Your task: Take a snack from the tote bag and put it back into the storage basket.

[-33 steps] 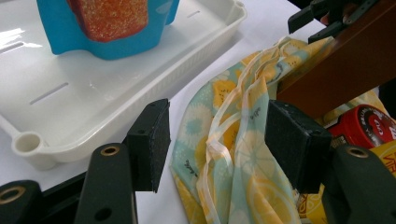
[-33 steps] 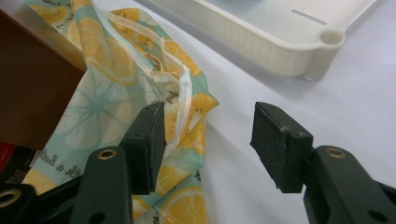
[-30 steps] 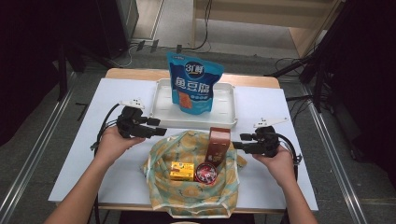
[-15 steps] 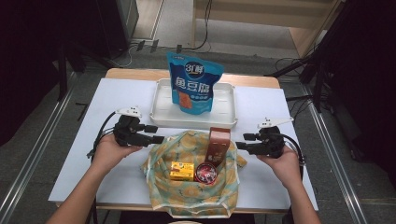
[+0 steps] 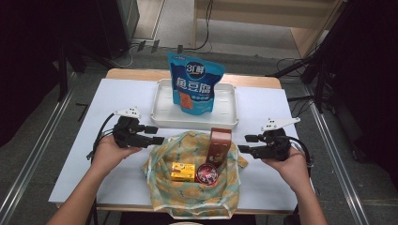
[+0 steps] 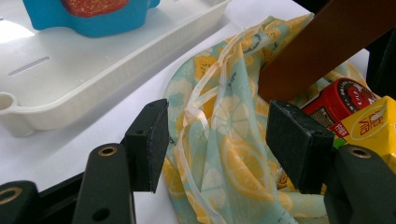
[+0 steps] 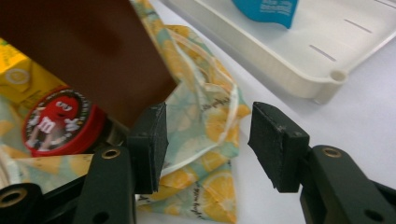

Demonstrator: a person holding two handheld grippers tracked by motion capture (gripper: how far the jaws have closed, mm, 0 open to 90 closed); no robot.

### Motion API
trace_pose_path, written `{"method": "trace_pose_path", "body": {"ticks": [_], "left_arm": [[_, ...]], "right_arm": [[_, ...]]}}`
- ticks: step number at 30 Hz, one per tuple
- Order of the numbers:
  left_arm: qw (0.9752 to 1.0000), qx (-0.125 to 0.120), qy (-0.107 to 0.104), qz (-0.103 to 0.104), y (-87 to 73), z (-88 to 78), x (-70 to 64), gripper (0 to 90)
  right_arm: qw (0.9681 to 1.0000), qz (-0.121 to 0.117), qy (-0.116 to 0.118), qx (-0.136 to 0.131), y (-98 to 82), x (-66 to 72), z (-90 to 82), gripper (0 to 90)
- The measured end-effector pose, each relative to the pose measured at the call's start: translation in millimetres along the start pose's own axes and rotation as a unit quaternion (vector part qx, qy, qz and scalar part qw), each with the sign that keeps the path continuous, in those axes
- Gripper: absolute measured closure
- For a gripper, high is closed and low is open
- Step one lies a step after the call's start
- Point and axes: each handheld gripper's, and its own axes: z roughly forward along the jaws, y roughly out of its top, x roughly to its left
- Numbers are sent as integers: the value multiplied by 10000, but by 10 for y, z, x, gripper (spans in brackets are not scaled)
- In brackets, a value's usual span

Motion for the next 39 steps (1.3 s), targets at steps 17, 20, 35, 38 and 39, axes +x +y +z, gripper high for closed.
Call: {"method": "trace_pose_path", "body": {"ticks": [17,20,35,38,39], "left_arm": [[10000,7,-19,-98,-65,-75,0,396],[9999,0,-27,-101,-67,-75,4,396],[9999,-45,-48,-116,-68,-95,27,396],[9999,-55,-62,-130,-66,-94,33,397],[9999,-65,-66,-144,-66,-96,34,396]], "right_arm": [[9979,-515,368,122,195,296,10,415],[9971,-628,398,157,238,334,13,393],[9936,-930,591,229,421,455,31,291],[9931,-959,634,233,465,476,55,280],[9926,-988,655,263,485,485,73,277]]}}
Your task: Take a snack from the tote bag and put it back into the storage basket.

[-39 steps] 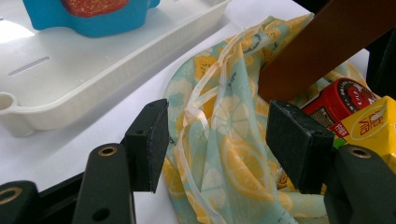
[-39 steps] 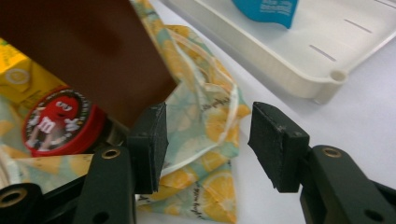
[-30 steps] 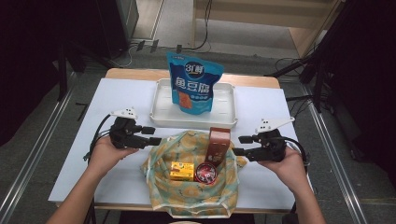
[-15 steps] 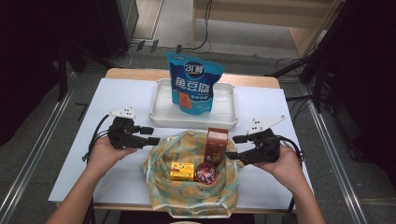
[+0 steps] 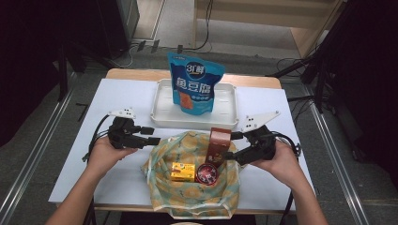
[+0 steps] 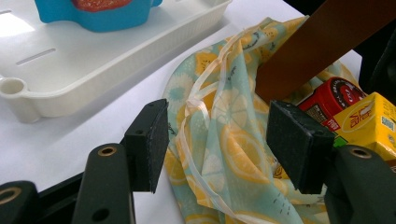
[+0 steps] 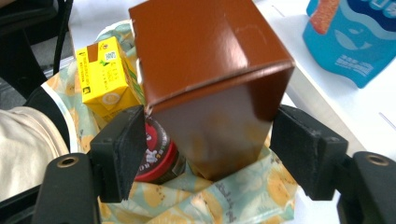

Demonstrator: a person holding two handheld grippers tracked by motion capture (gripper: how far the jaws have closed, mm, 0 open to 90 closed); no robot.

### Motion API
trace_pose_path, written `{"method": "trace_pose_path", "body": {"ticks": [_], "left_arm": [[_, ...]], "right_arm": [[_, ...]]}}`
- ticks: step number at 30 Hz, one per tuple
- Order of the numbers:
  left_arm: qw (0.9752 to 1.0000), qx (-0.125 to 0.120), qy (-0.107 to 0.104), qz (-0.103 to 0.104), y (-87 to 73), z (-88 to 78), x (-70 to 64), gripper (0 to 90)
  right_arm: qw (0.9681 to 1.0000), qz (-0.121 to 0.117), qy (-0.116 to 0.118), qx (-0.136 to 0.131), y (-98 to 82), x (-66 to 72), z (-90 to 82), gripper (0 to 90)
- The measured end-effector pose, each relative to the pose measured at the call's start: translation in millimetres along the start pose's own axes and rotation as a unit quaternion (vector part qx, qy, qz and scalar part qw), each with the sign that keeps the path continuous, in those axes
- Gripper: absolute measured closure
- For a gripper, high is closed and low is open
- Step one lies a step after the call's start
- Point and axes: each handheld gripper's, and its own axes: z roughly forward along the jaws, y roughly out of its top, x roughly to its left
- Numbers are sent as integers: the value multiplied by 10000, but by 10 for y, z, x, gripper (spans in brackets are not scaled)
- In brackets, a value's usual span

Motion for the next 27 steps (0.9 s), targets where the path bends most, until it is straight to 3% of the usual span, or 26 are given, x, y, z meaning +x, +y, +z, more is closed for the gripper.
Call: {"method": "trace_pose_path", "body": {"ticks": [11,16,20,25,27], "left_arm": [[10000,19,28,-14,-5,8,21,397],[10000,45,-12,-1,-7,25,15,397],[10000,39,-25,-14,-8,18,18,397],[10000,23,-5,-33,-11,17,27,397],[10000,25,-11,-42,-10,18,29,397]], "right_arm": [[9998,-165,86,74,168,-15,172,238],[9996,-275,70,80,275,6,149,245],[9991,-411,47,67,355,19,103,289],[9986,-518,18,84,390,21,102,408],[9989,-462,13,100,396,6,93,418]]}}
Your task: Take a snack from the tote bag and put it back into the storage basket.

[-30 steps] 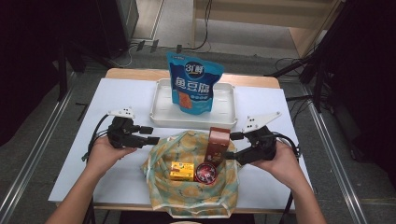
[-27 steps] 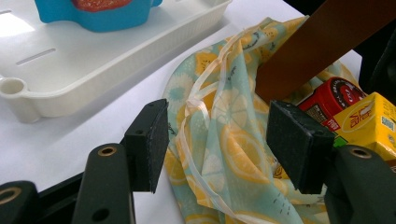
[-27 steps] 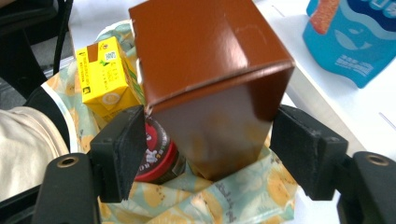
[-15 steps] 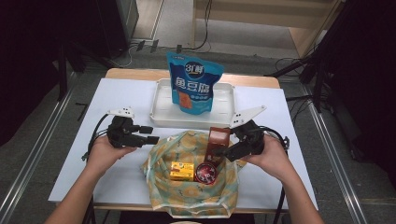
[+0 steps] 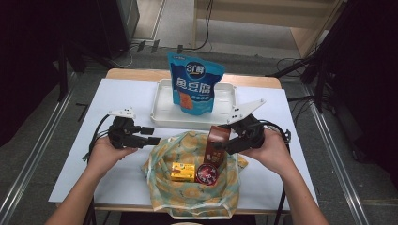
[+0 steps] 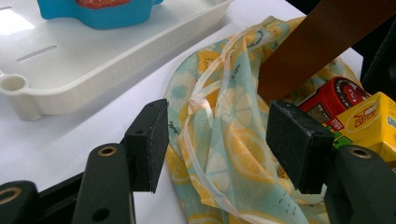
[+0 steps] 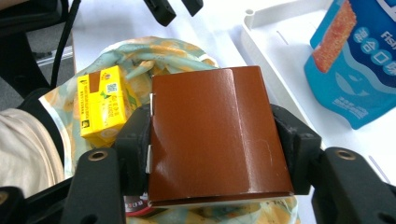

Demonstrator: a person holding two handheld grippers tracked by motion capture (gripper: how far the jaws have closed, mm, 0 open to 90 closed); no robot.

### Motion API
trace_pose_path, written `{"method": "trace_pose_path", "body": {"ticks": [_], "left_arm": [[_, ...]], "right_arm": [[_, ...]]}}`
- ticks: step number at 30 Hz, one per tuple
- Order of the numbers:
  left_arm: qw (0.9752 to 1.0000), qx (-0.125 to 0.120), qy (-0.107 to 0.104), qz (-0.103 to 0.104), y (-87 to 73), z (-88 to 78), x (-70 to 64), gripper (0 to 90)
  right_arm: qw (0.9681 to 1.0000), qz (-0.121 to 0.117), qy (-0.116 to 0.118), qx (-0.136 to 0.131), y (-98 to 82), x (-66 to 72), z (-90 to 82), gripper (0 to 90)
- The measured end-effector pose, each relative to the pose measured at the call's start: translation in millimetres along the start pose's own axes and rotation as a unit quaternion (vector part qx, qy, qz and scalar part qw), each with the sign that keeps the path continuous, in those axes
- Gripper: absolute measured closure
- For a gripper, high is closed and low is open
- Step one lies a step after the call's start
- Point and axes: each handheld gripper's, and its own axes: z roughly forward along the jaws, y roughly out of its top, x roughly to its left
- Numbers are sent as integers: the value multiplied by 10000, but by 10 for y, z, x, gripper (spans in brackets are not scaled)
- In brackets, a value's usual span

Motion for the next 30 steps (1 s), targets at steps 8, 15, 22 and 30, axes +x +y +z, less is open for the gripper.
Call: {"method": "trace_pose_path", "body": {"ticks": [8,15,22,30], "left_arm": [[10000,-13,-35,38,-4,-9,-3,396],[10000,-17,-59,36,-6,-14,5,396],[10000,-19,-71,35,-7,-24,8,396],[10000,-35,-46,8,-14,-30,20,396]], "right_arm": [[10000,73,-14,2,5,-22,-26,430],[10000,74,0,29,49,-13,-67,432],[9999,152,20,17,115,-20,-146,434],[9999,158,-22,-43,206,-30,-274,435]]}}
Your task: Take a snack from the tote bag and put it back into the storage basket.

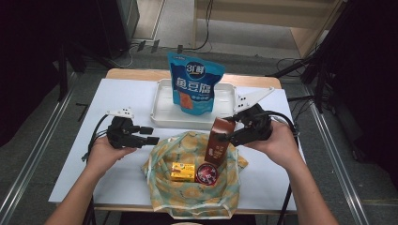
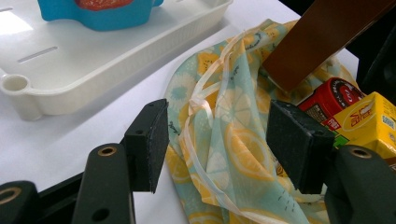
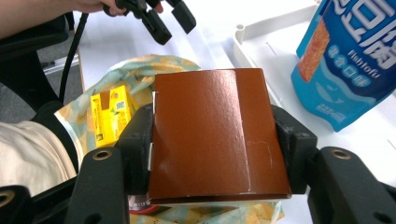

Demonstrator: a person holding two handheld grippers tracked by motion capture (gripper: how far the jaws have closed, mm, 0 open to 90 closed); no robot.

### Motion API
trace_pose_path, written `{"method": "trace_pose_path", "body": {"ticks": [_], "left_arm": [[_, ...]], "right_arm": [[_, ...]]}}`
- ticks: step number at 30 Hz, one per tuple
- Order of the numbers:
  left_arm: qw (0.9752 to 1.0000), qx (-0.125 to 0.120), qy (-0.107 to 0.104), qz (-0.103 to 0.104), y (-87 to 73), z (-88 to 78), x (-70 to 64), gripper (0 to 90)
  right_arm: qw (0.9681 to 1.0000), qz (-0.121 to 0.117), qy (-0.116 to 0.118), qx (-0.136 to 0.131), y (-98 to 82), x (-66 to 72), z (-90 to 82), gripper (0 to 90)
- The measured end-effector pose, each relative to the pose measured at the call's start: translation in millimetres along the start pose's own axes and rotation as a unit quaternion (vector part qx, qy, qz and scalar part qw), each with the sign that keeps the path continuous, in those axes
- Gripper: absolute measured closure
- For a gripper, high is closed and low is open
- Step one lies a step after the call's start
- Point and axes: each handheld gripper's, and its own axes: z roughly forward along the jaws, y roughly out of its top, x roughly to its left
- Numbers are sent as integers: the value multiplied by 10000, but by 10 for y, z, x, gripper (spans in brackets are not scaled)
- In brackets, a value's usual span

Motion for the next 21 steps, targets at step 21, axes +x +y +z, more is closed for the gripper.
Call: {"method": "trace_pose_path", "body": {"ticks": [21], "left_arm": [[10000,-43,-12,-22,-2,-4,3,397]], "right_arm": [[9999,-123,65,-25,449,-85,-293,437]]}}
